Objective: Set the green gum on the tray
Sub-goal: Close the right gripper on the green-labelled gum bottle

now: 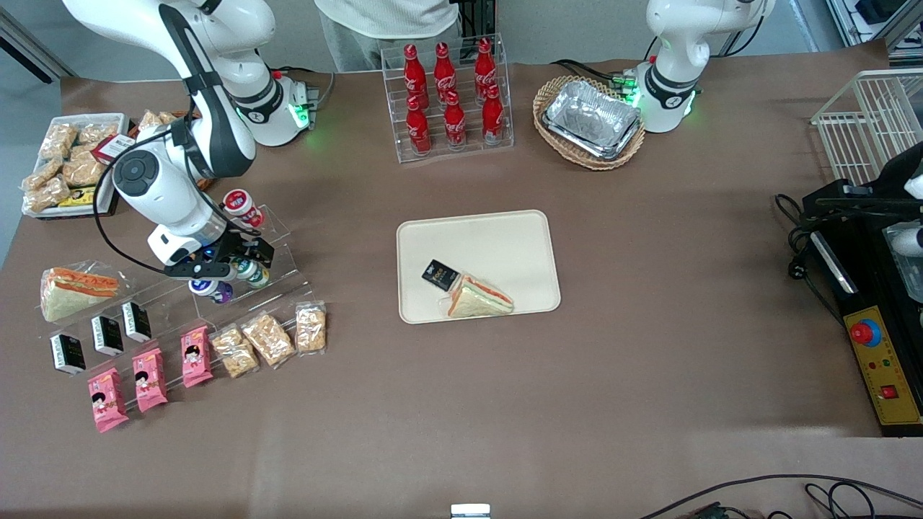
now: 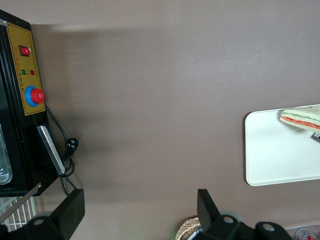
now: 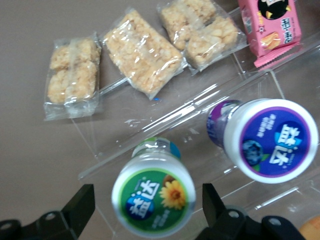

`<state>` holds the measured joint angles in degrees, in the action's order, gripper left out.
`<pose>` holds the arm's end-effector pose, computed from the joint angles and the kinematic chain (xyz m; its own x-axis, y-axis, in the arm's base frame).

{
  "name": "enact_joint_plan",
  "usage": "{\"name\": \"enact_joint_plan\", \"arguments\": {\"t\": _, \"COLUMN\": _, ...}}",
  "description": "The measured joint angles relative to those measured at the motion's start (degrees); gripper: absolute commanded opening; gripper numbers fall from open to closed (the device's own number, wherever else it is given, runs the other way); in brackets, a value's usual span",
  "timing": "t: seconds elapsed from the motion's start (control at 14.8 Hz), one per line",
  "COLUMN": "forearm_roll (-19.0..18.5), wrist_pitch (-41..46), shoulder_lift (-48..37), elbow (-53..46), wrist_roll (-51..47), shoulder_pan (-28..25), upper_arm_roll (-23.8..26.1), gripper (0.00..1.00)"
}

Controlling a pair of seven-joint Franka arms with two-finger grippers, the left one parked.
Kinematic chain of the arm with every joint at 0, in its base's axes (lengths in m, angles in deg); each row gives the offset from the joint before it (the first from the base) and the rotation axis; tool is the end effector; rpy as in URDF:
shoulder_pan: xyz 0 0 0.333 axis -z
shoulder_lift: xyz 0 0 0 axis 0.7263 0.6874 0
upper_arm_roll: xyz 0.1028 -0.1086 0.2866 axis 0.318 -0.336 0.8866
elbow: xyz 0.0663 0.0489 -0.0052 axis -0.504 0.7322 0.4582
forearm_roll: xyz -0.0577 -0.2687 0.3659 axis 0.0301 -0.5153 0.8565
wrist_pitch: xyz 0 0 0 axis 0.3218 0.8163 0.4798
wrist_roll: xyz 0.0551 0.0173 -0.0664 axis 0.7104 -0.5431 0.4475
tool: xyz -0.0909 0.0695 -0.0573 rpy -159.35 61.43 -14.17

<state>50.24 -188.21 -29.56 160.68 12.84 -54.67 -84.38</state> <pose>0.5189 0.0533 0.2488 0.9970 -0.0670 0.0379 -0.0662 -0.9976 -0.0208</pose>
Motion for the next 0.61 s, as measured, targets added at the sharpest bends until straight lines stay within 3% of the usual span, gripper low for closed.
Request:
{"name": "enact_joint_plan", "arguments": {"t": 0.27, "forearm_roll": 0.0, "wrist_pitch": -0.4, "shoulder_lift": 0.1, "elbow": 0.0, "wrist_roll": 0.1, "shoulder_pan": 0.4, "upper_arm_roll": -0.2, "gripper": 0.92}}
{"name": "enact_joint_plan", "arguments": {"t": 0.61, "forearm_roll": 0.0, "wrist_pitch": -0.7, "shoulder_lift": 0.4, "elbow": 0.0, "wrist_roll": 0.1, "shoulder_pan": 0.4, "upper_arm_roll": -0.2, "gripper": 0.73}}
